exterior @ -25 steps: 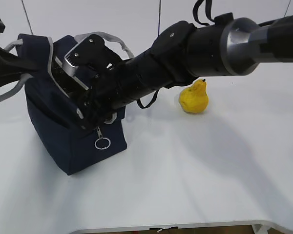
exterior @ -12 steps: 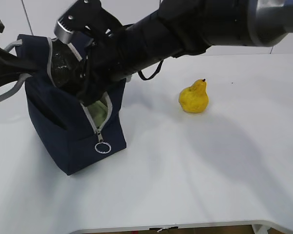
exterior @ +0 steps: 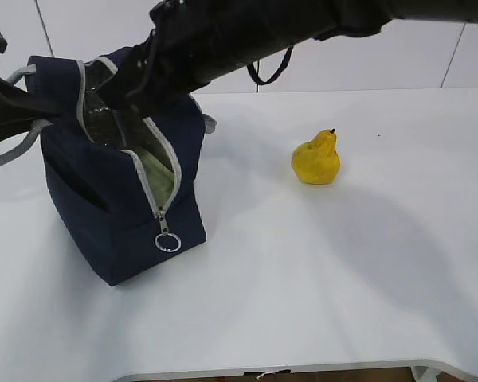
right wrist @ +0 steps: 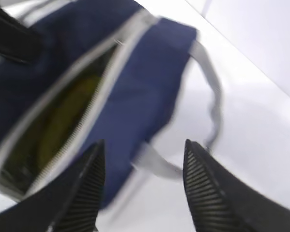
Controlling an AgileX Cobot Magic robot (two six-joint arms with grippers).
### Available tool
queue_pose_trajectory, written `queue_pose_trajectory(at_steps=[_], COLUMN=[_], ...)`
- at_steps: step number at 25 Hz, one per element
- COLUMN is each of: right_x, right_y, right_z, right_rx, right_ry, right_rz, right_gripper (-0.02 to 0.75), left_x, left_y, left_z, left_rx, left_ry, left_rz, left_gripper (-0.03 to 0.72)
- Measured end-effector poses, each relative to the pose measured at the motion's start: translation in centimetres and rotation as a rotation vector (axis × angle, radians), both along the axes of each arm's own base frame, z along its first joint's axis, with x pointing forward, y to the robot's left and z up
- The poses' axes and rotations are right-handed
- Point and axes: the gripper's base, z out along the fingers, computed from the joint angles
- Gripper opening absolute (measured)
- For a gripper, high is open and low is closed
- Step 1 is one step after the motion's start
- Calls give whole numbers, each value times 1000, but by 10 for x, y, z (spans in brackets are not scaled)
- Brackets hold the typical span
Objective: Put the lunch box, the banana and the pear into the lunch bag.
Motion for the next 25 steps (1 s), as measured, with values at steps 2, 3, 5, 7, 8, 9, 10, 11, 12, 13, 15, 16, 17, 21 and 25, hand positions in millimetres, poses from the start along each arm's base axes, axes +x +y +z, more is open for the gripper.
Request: queue_pose_trajectory(at_steps=[2, 3, 5, 7, 8, 9, 10, 11, 12, 13, 15, 16, 17, 21, 25], right_x=[4, 6, 14, 21, 25, 30, 33, 37, 40, 42, 47, 49, 50, 54, 58], right_y=[-11, -17, -33, -51, -61, -71, -79, -89, -99, -107, -124, -132, -139, -163, -188], right_z=[5, 8, 11, 11, 11, 9, 7, 5, 4, 2, -1, -2, -3, -7, -9], right_rx=[-3, -12, -26, -53, -66, -80, -97, -112, -124, -142, -172, -188, -205, -248, -223], right_ry=[14, 11, 37, 60, 77, 96, 117, 140, 164, 178, 209, 217, 225, 271, 320], right_rz=[-48, -71, -136, -192, -219, -249, -271, -300, -325, -343, -378, -393, -402, -440, -511], right_gripper=[433, 433, 433, 433, 433, 433, 433, 433, 433, 434, 434, 434, 434, 434, 434], left_x=[0, 0, 0, 0, 0, 0, 0, 0, 0, 0, 0, 0, 0, 0, 0], left_y=[0, 0, 0, 0, 0, 0, 0, 0, 0, 0, 0, 0, 0, 0, 0], left_z=[0, 0, 0, 0, 0, 0, 0, 0, 0, 0, 0, 0, 0, 0, 0], left_rx=[0, 0, -1, -1, -1, -1, -1, -1, -1, -1, -1, -1, -1, -1, -1], left_ry=[0, 0, 0, 1, 0, 0, 0, 0, 0, 0, 0, 0, 0, 0, 0], left_rz=[0, 0, -1, -3, -2, -2, -2, -2, -2, -2, -2, -2, -2, -2, -2], left_gripper=[-13, -13, -13, -13, -13, -13, -13, -13, -13, -13, -13, -13, -13, -13, -13])
